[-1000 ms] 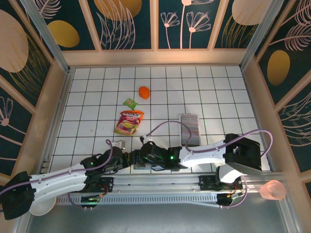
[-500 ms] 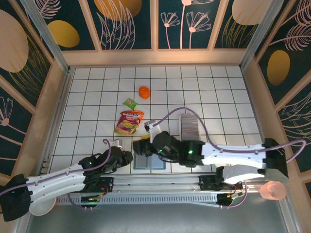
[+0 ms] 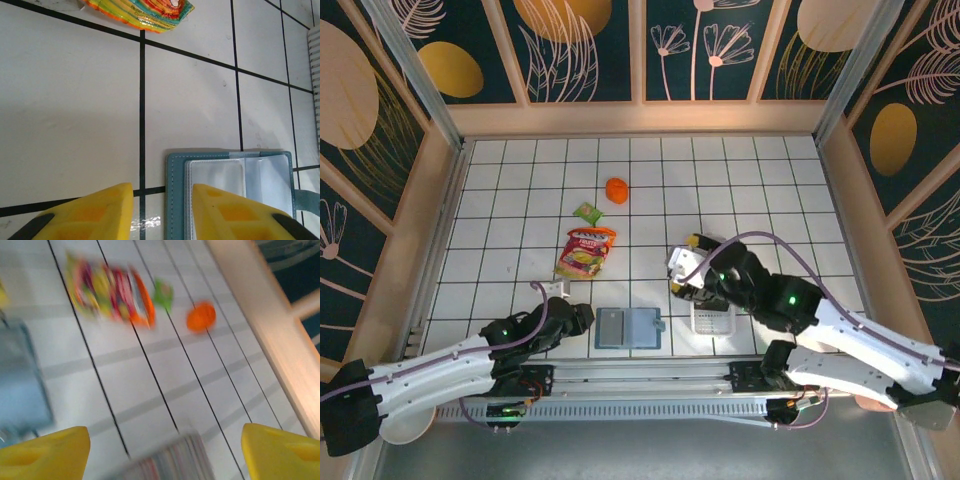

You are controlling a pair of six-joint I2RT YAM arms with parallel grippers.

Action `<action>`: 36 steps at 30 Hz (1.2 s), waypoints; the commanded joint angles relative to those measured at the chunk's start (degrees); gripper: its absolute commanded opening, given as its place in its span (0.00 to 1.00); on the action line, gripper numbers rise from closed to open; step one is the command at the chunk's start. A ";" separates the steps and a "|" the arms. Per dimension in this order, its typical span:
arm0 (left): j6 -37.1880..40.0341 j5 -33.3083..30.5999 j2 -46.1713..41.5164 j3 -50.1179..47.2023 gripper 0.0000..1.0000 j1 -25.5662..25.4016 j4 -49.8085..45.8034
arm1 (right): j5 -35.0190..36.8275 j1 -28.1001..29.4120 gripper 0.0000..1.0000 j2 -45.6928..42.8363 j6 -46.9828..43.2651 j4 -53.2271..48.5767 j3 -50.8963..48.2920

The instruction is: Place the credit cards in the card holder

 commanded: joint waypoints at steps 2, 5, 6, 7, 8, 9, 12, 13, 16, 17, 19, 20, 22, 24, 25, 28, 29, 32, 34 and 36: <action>3.05 -1.26 0.30 0.62 0.39 0.01 1.82 | -1.46 -9.77 0.83 0.66 -22.22 -12.09 -5.41; 3.63 -1.66 0.19 0.10 0.41 0.02 2.00 | -5.39 -14.66 0.90 0.50 -25.20 -10.65 -7.89; 3.73 -1.66 0.17 -0.02 0.41 0.02 2.13 | -6.29 -15.69 0.91 0.57 -25.48 -9.90 -8.62; 3.81 -1.57 0.09 -0.22 0.41 0.01 2.18 | -6.69 -16.45 0.92 0.67 -25.76 -9.03 -9.58; 3.74 -1.44 0.05 -0.36 0.42 0.01 2.31 | -6.87 -16.64 0.93 0.84 -26.04 -8.32 -10.65; 3.68 -1.19 0.05 -0.48 0.42 0.02 2.50 | -7.20 -16.59 0.93 0.93 -25.95 -7.61 -11.38; 3.22 -0.46 -0.17 -1.08 0.43 0.02 3.19 | -9.05 -16.57 0.94 1.31 -25.33 -6.41 -13.29; 3.04 -0.27 -0.26 -1.29 0.43 0.03 3.46 | -9.71 -16.41 0.94 1.46 -24.76 -5.77 -13.78; 2.60 0.15 -0.35 -1.80 0.43 0.02 3.99 | -11.71 -15.68 0.95 1.97 -23.23 -4.22 -15.05; 2.52 0.16 -0.35 -1.81 0.43 0.01 4.02 | -11.37 -15.44 0.95 2.06 -23.12 -2.99 -15.84; 2.36 0.12 -0.33 -1.82 0.43 0.03 4.10 | -10.59 -14.99 0.95 2.57 -23.62 -0.26 -17.44; 2.40 0.16 -0.30 -1.81 0.43 0.03 4.19 | -10.19 -14.68 0.95 3.06 -23.80 1.14 -18.26; 2.31 0.35 -0.26 -1.65 0.43 0.06 4.28 | -9.53 -14.61 0.95 4.02 -23.98 3.61 -19.12; 2.15 0.41 -0.26 -1.65 0.43 0.01 4.28 | -8.57 -14.56 0.94 4.78 -24.32 6.08 -19.80; 2.14 0.37 -0.22 -1.63 0.43 0.01 4.26 | -8.28 -14.56 0.94 5.21 -24.48 6.96 -19.93; 1.78 0.45 0.12 -1.76 0.43 0.04 4.53 | -7.37 -14.56 0.88 6.49 -24.56 9.06 -19.94; 1.72 0.53 0.22 -1.80 0.43 -0.03 4.72 | -7.19 -14.57 0.84 6.81 -24.90 9.09 -19.89; 1.44 0.93 0.60 -1.88 0.42 0.03 5.07 | -7.01 -14.69 0.73 7.06 -25.74 8.58 -19.64; 1.22 1.11 0.79 -2.05 0.42 0.02 5.25 | -6.84 -14.65 0.68 6.63 -26.16 8.26 -19.56; 1.09 1.28 0.88 -2.10 0.42 0.03 5.34 | -7.00 -14.65 0.65 5.90 -26.33 7.51 -19.34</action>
